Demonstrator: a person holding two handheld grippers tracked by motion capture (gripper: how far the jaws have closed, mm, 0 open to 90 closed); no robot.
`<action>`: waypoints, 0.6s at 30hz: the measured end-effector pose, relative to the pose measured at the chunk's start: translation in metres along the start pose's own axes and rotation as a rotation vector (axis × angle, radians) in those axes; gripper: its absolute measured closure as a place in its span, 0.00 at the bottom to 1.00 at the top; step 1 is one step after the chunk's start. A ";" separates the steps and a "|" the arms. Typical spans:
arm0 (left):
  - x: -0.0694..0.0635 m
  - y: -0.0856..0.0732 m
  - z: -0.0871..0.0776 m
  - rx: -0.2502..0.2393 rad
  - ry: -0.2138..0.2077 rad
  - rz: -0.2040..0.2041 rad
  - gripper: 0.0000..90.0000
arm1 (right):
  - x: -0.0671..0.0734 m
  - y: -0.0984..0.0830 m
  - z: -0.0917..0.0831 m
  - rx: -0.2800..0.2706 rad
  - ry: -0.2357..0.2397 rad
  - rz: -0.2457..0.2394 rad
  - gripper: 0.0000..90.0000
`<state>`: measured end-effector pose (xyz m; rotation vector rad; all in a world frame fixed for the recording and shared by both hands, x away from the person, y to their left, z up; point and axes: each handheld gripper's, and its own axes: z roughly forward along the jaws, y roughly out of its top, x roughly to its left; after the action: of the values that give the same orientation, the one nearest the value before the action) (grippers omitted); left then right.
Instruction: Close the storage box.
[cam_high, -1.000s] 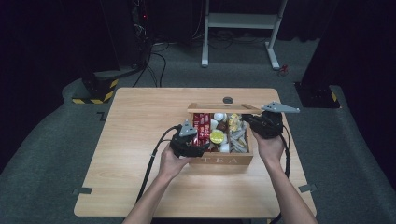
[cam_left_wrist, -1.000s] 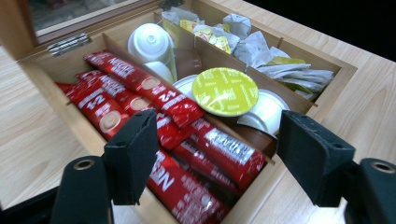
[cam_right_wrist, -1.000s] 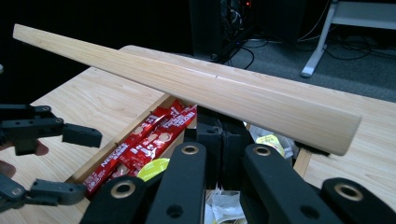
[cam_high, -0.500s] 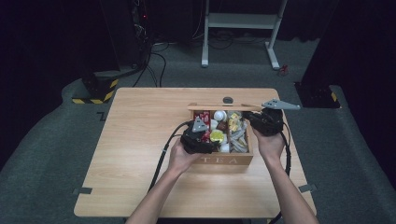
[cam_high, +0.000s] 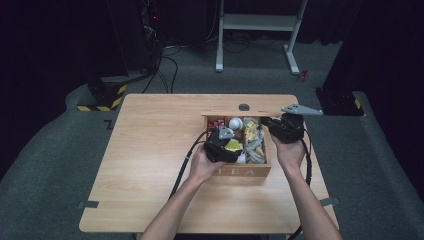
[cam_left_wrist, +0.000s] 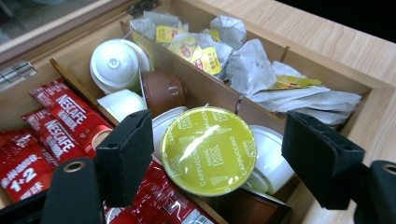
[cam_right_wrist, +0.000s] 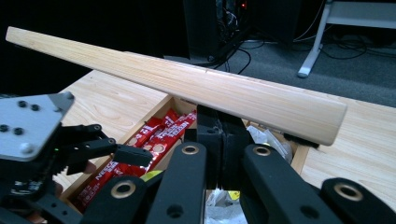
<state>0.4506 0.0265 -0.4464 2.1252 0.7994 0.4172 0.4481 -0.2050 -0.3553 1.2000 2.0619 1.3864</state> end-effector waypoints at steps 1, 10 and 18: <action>0.000 0.000 0.000 0.000 0.000 0.000 0.28 | 0.000 0.000 0.000 0.002 -0.001 -0.001 0.99; 0.003 0.000 0.007 0.027 0.009 -0.027 0.30 | -0.001 0.001 0.001 -0.001 0.001 0.000 0.99; 0.003 0.003 0.012 0.054 0.002 -0.026 0.32 | 0.000 0.002 0.001 0.000 0.000 0.002 0.99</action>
<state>0.4599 0.0203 -0.4515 2.1620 0.8475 0.3876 0.4496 -0.2046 -0.3542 1.2025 2.0606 1.3876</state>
